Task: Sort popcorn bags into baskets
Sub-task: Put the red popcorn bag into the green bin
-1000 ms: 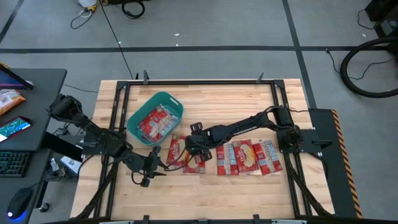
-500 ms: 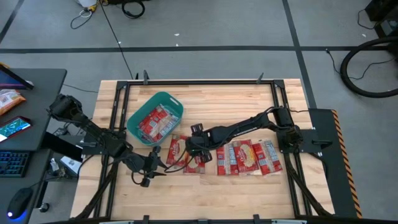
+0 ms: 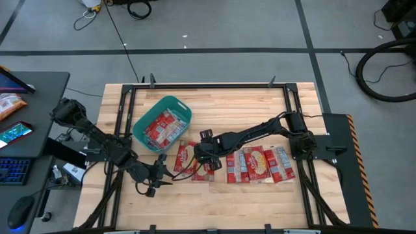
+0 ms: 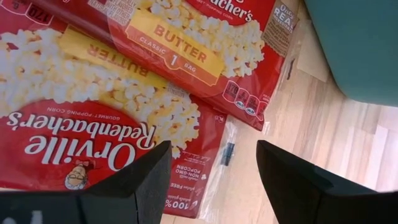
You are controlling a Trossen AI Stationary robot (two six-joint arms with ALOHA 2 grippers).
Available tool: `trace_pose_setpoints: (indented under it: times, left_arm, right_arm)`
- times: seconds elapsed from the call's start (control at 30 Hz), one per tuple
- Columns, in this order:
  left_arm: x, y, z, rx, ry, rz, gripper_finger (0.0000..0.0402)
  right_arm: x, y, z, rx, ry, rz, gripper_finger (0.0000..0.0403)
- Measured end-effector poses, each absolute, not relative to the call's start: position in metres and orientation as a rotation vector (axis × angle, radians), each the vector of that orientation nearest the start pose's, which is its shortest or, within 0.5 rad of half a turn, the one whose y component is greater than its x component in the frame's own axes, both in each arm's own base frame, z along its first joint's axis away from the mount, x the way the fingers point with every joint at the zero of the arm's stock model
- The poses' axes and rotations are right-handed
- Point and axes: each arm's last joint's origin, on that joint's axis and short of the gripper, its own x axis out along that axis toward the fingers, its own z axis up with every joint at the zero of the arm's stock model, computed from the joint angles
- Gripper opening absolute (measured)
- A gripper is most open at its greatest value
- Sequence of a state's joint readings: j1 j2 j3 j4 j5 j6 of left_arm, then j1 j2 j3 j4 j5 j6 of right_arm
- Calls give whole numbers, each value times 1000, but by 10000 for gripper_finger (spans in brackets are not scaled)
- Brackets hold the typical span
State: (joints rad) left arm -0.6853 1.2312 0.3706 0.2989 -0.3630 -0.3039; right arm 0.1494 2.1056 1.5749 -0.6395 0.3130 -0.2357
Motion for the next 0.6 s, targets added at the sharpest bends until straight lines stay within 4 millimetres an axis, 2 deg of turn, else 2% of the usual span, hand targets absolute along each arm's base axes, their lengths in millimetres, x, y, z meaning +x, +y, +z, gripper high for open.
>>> trace_pose_setpoints:
  times: [0.33, 0.6]
  left_arm:
    - [176, -131, 154, -15, 535, -229, 142]
    - [189, -141, 155, 34, 593, -224, 142]
  right_arm:
    - [430, 56, 171, -477, 1157, -9, 239]
    - [430, 56, 171, -477, 1157, -8, 239]
